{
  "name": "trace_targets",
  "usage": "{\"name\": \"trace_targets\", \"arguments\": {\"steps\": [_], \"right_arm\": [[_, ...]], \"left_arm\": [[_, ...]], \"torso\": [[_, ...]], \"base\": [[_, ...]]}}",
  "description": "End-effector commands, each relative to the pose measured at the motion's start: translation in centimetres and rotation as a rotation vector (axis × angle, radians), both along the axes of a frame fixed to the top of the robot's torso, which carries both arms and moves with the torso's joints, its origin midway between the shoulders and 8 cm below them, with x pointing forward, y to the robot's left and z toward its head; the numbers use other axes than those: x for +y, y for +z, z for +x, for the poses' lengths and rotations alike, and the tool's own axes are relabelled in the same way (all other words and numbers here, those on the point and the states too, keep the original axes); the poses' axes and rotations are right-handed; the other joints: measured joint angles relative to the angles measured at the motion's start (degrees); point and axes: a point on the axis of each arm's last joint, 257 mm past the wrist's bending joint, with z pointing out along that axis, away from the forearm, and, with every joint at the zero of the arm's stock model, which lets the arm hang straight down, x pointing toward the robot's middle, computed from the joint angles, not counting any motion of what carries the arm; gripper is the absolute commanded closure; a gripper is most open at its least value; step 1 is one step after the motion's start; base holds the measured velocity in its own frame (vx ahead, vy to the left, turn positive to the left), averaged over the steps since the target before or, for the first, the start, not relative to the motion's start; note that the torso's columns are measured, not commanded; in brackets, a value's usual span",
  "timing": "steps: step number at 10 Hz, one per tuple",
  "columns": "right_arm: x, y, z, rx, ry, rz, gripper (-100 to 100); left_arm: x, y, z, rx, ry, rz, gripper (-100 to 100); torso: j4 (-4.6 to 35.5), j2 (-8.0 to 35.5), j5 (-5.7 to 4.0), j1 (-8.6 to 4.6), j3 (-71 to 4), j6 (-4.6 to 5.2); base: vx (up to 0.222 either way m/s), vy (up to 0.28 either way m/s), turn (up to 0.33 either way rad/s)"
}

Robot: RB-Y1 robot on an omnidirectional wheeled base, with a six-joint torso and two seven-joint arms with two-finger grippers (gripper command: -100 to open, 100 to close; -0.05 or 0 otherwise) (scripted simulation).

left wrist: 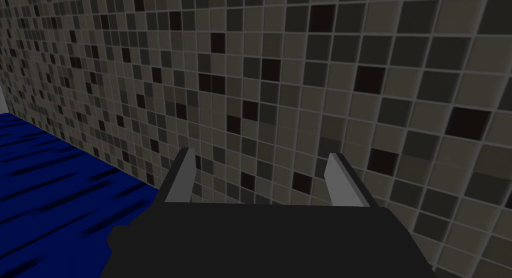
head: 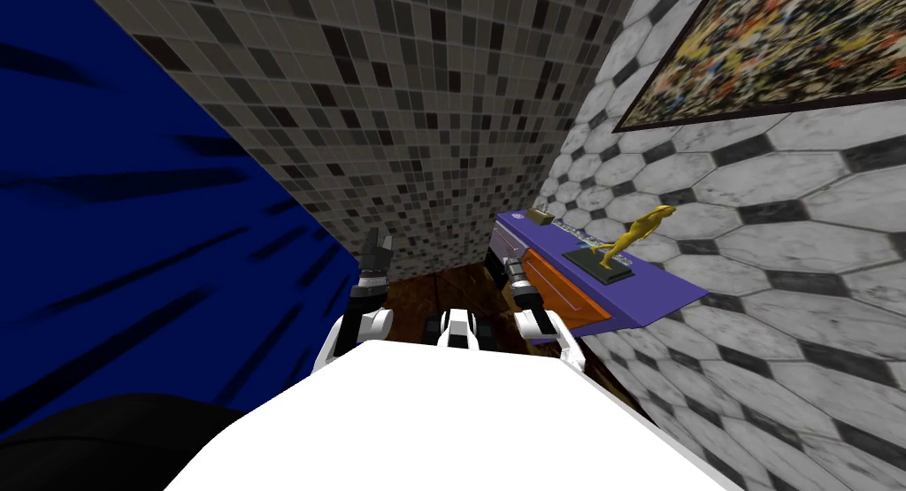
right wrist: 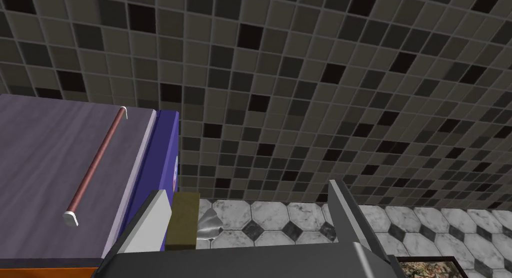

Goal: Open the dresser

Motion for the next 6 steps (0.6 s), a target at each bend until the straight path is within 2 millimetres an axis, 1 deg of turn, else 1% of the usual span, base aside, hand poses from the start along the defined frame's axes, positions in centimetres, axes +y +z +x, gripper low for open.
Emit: {"name": "trace_targets", "arguments": {"steps": [1,2,3,4,5,6], "right_arm": [[0.4,-4.0,0.5,0.1,0.003,-0.042,-100],[0.9,-7.0,0.6,0.169,0.013,-0.085,-100],[0.7,-7.6,0.6,0.192,0.005,-0.087,-100],[1.3,-9.5,0.7,0.241,0.016,-0.132,-100],[0.9,-11.2,0.5,0.284,0.007,-0.136,-100],[1.4,-12.9,0.5,0.326,0.019,-0.184,-100]], "left_arm": [[0.0,0.0,0.0,0.0,0.0,0.0,0],[0.0,0.0,0.0,0.0,0.0,0.0,0],[0.0,0.0,0.0,0.0,0.0,0.0,0],[0.0,0.0,0.0,0.0,0.0,0.0,0],[0.0,0.0,0.0,0.0,0.0,0.0,0],[0.0,0.0,0.0,0.0,0.0,0.0,0]], "torso": [[-0.02,-0.1,0.02,0.16,-0.04,-0.03],[-0.03,-0.1,0.06,0.22,-0.06,0.0],[-0.03,-0.11,0.09,0.36,-0.06,-0.02],[-0.03,-0.09,0.08,0.26,-0.06,-0.01],[-0.03,-0.1,0.06,0.28,-0.06,-0.03],[-0.02,-0.05,0.05,0.17,-0.03,0.01]], "base": [[0.04,0.07,0.035],[0.047,0.11,0.051],[0.046,0.102,0.017],[0.052,0.121,0.053],[0.044,0.11,0.027],[0.074,0.119,0.051]]}}
